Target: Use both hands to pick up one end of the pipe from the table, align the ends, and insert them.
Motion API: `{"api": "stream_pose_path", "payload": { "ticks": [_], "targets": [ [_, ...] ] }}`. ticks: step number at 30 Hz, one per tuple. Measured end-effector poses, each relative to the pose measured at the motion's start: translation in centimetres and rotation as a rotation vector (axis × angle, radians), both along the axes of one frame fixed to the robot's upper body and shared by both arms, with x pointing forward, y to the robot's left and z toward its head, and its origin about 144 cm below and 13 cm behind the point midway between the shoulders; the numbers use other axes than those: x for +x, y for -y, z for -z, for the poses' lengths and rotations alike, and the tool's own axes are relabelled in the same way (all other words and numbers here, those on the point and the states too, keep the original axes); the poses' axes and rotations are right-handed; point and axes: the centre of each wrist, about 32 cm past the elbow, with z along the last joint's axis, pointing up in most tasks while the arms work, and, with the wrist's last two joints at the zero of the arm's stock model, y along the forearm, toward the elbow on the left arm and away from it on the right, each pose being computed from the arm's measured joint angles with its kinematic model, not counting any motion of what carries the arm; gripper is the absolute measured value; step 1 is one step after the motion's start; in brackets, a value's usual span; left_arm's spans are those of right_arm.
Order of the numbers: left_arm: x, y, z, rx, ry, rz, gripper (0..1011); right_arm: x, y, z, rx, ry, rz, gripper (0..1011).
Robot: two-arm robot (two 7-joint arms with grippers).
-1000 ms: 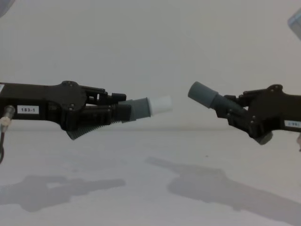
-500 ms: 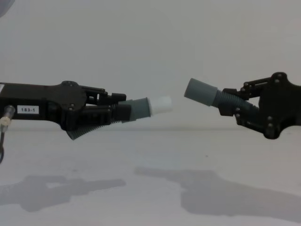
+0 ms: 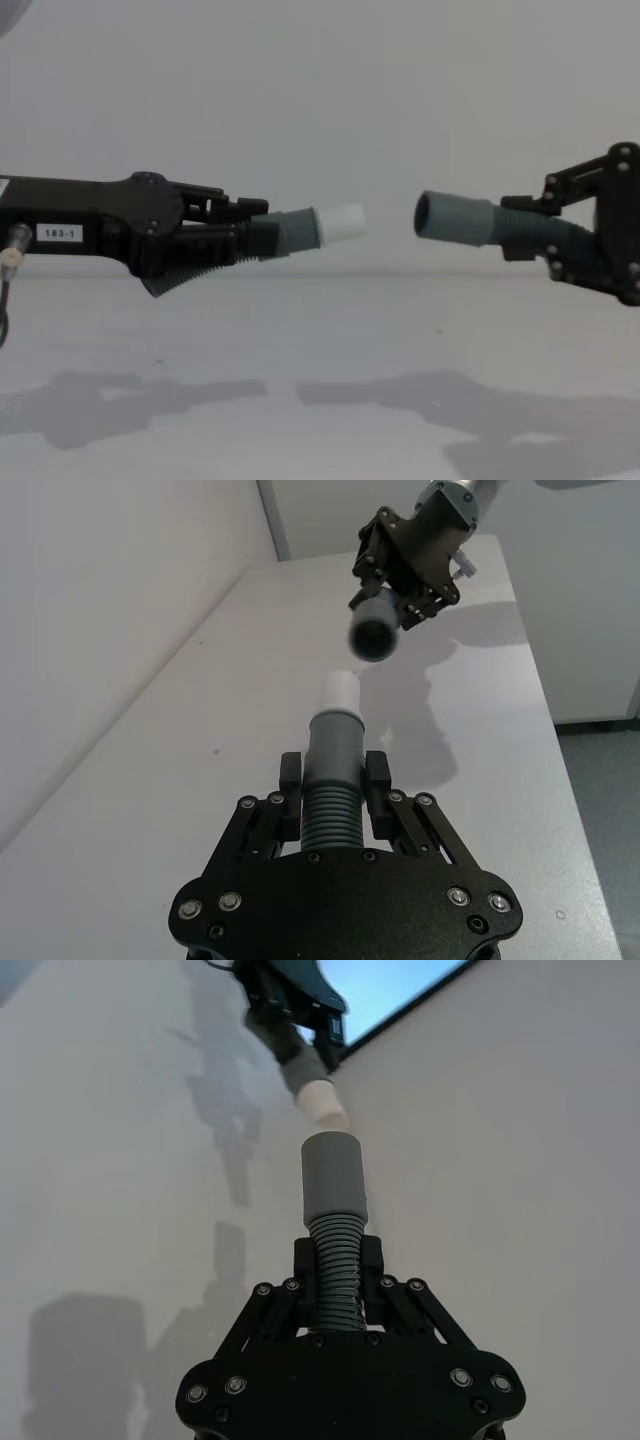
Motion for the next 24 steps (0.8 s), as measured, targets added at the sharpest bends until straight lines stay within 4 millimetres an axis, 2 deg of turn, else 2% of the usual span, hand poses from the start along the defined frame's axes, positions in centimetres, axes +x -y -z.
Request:
{"api": "stream_pose_path", "payload": {
  "ticks": [14,24],
  "targets": [
    [0.0,0.0,0.0,0.0,0.0,0.0,341,1.3,1.5,-1.1,-0.078,0.113,-0.093,227],
    [0.0,0.0,0.0,0.0,0.0,0.0,341,1.8,1.3,-1.3,-0.081,0.149,-0.094,227]
  ]
}}
